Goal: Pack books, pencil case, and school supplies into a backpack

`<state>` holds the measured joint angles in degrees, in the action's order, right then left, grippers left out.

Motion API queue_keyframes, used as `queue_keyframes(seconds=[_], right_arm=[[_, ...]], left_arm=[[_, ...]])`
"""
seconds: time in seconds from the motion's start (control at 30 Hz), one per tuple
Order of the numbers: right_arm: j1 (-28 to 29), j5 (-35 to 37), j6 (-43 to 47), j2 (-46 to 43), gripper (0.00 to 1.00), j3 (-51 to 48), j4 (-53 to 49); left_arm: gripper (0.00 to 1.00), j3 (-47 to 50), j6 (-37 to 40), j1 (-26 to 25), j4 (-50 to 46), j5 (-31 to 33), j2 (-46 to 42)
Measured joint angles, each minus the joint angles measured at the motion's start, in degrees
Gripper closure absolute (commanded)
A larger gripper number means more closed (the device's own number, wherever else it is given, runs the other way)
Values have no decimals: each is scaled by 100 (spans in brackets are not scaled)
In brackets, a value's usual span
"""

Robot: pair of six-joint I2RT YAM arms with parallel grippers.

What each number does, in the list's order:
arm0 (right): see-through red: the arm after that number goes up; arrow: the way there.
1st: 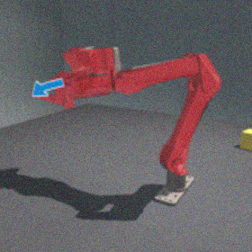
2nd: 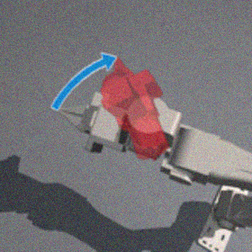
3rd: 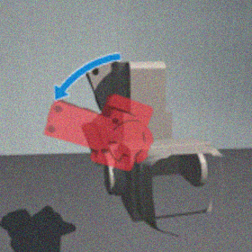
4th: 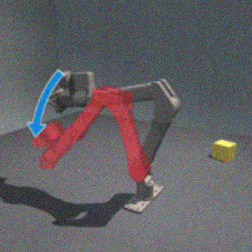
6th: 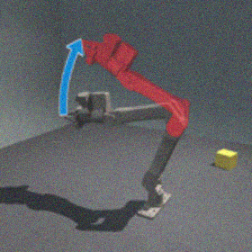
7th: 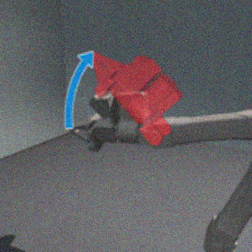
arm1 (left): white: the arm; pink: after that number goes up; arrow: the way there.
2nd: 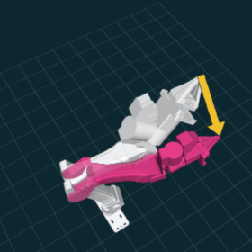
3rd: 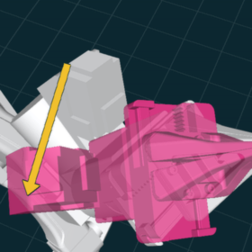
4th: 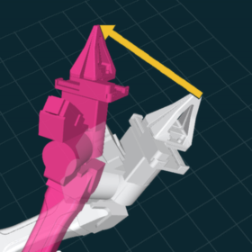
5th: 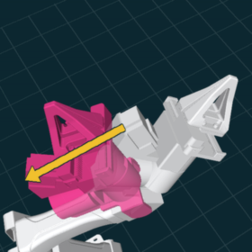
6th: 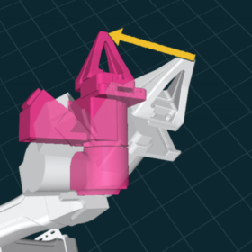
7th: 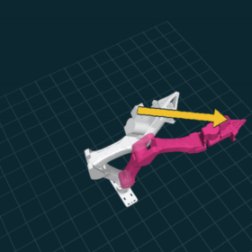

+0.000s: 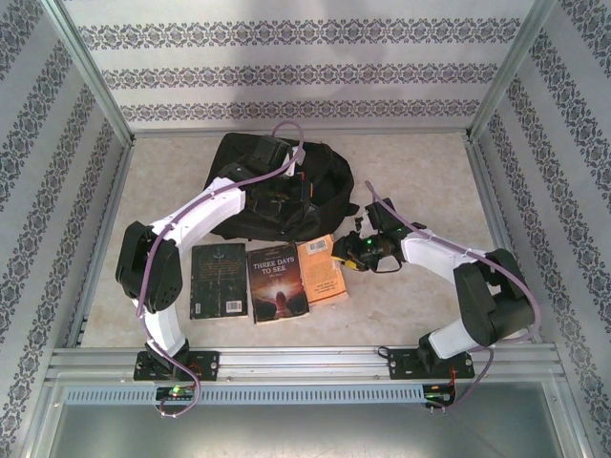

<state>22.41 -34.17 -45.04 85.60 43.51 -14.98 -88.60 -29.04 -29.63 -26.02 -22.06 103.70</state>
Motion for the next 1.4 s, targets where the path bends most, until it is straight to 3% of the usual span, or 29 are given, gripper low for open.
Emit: queue_keyframes(seconds=[0.27, 0.53, 0.57, 0.67, 0.73, 0.9, 1.07, 1.2, 1.4], right_arm=[[234, -254, -2, 197, 62, 234, 122], [710, 640, 629, 946, 87, 756, -328], [713, 743, 671, 1027, 87, 767, -365], [739, 866, 802, 1158, 87, 861, -446], [752, 968, 844, 1158, 86, 885, -472], [785, 1036, 907, 1158, 83, 885, -470], [780, 1003, 905, 1158, 80, 848, -402], [765, 850, 883, 1158, 77, 752, -232], [619, 470, 772, 1158, 76, 535, 140]], left_arm=[[100, 0, -48, 0, 28, -26, 0], [100, 31, -155, 0, 195, -173, 79], [97, 35, -157, 0, 192, -173, 81], [63, 33, -133, -2, 177, -146, 81], [47, 24, -85, 0, 48, -17, 70], [35, 151, 26, 0, -328, 289, -387], [41, 1040, -44, 0, -319, 345, -1818], [66, 2463, -483, -66, 186, 76, -2835], [88, 4037, -1121, -564, 802, -153, -2402]])
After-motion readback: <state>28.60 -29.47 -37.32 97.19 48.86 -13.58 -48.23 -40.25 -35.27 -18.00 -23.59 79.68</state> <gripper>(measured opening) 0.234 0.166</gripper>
